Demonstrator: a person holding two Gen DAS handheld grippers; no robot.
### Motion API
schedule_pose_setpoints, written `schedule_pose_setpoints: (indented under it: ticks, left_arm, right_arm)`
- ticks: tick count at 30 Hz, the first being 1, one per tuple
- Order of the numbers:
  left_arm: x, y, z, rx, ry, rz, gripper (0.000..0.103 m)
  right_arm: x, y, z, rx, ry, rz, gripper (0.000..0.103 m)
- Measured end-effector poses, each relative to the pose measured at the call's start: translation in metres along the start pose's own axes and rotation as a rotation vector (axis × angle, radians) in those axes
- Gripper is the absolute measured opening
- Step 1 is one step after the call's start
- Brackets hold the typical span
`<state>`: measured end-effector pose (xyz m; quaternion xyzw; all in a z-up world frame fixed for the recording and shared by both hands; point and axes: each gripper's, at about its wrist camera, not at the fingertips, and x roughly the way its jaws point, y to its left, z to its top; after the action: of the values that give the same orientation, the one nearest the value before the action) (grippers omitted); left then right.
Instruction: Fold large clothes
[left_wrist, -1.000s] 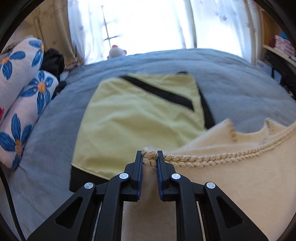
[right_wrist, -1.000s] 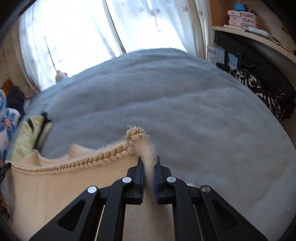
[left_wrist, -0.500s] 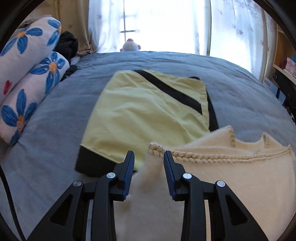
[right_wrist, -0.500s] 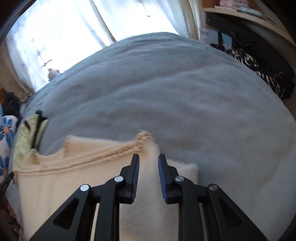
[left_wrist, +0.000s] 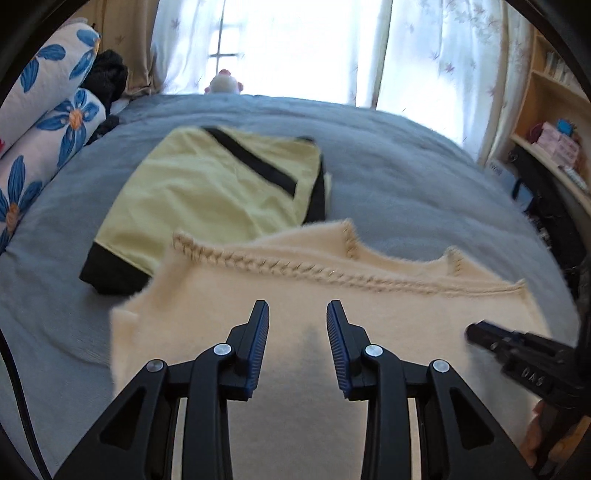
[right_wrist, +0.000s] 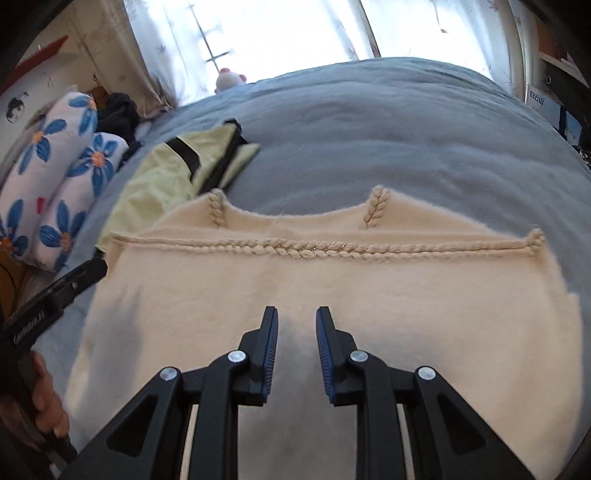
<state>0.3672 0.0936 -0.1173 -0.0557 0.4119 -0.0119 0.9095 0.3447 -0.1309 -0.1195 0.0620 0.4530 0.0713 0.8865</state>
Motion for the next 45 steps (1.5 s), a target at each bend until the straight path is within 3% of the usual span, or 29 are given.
schedule_pose_setpoints:
  ticks: [4, 6, 9, 10, 11, 12, 16, 22, 26, 29, 32, 35, 38, 42, 45]
  left_arm:
    - [0.026, 0.037, -0.01, -0.039, 0.009, 0.105, 0.031]
    - [0.025, 0.066, -0.01, -0.086, -0.005, 0.11, 0.031]
    - [0.026, 0.1, -0.012, -0.13, -0.001, 0.078, 0.014]
    - [0.025, 0.104, -0.012, -0.131, -0.004, 0.092, 0.014]
    - [0.025, 0.108, -0.013, -0.134, -0.008, 0.131, 0.021]
    - [0.026, 0.113, -0.013, -0.148, -0.007, 0.12, 0.023]
    - [0.027, 0.117, -0.013, -0.162, -0.001, 0.099, 0.024]
    - [0.014, 0.121, -0.011, -0.125, 0.003, 0.153, 0.025]
    - [-0.021, 0.114, -0.019, -0.076, -0.012, 0.16, 0.025]
    - [-0.054, 0.094, -0.036, -0.022, -0.016, 0.141, 0.025]
    - [-0.079, 0.074, -0.062, -0.011, 0.008, 0.057, 0.027]
    - [-0.093, 0.045, -0.097, 0.006, 0.05, -0.018, 0.028]
    - [-0.092, 0.022, -0.127, 0.038, 0.076, 0.022, 0.028]
    - [-0.091, 0.036, -0.146, -0.014, 0.066, 0.117, 0.031]
    - [-0.095, 0.061, -0.148, -0.06, 0.067, 0.157, 0.031]
  right_arm:
    - [-0.001, -0.059, 0.005, 0.111, -0.044, -0.069, 0.018]
    - [-0.011, -0.099, 0.004, 0.134, -0.066, -0.204, 0.018]
    - [-0.024, -0.173, -0.004, 0.223, -0.061, -0.33, 0.018]
    - [-0.029, -0.195, -0.009, 0.263, -0.067, -0.294, 0.006]
    - [-0.033, -0.212, -0.013, 0.305, -0.066, -0.241, 0.0]
    - [-0.036, -0.221, -0.017, 0.326, -0.068, -0.186, 0.0]
    - [-0.042, -0.214, -0.017, 0.272, -0.08, -0.203, 0.0]
    - [-0.066, -0.248, -0.036, 0.412, -0.104, -0.179, 0.003]
    - [-0.098, -0.22, -0.051, 0.33, -0.102, -0.196, 0.003]
    - [-0.115, -0.175, -0.07, 0.249, -0.093, -0.143, 0.003]
    - [-0.119, -0.119, -0.091, 0.15, -0.07, -0.048, 0.004]
    - [-0.109, -0.069, -0.111, 0.106, -0.021, 0.116, 0.005]
    - [-0.099, -0.032, -0.124, 0.059, 0.001, 0.177, 0.005]
    - [-0.096, -0.046, -0.137, 0.074, -0.01, 0.137, 0.005]
    - [-0.109, -0.097, -0.145, 0.158, -0.025, 0.01, 0.004]
